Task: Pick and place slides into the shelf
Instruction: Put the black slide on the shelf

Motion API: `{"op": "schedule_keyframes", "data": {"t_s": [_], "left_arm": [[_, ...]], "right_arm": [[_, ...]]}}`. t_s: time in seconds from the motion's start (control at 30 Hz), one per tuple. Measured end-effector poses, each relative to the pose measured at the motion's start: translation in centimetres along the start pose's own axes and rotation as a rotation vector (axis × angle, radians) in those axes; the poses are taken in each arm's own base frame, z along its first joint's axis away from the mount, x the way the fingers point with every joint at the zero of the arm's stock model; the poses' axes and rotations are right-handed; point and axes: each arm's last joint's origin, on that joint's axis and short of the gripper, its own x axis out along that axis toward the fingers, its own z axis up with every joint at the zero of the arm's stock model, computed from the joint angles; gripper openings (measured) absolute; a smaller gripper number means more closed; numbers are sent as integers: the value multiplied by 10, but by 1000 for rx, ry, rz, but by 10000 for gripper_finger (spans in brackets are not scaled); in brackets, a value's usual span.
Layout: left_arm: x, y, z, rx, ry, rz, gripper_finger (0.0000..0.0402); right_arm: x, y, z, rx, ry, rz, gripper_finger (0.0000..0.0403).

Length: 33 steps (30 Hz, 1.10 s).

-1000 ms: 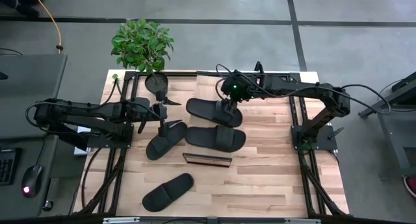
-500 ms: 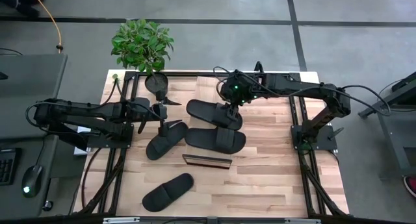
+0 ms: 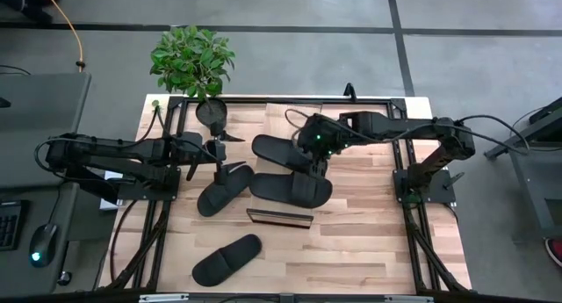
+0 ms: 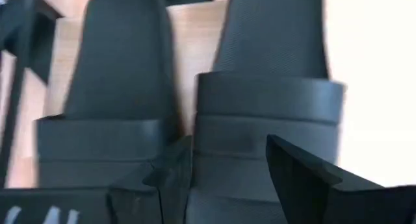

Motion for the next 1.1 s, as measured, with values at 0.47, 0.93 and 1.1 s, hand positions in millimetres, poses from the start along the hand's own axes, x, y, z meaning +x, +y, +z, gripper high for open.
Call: {"op": "schedule_keyframes", "data": {"t_s": [0.47, 0.93, 1.1], "left_arm": [[0, 0, 0, -7, 2, 4, 303], [0, 0, 0, -15, 3, 5, 303], [0, 0, 0, -15, 4, 6, 303]], "right_arm": [[0, 39, -6, -48, -3, 11, 188], [14, 47, -10, -28, 30, -109, 188], [17, 57, -11, -52, 43, -44, 188]]}}
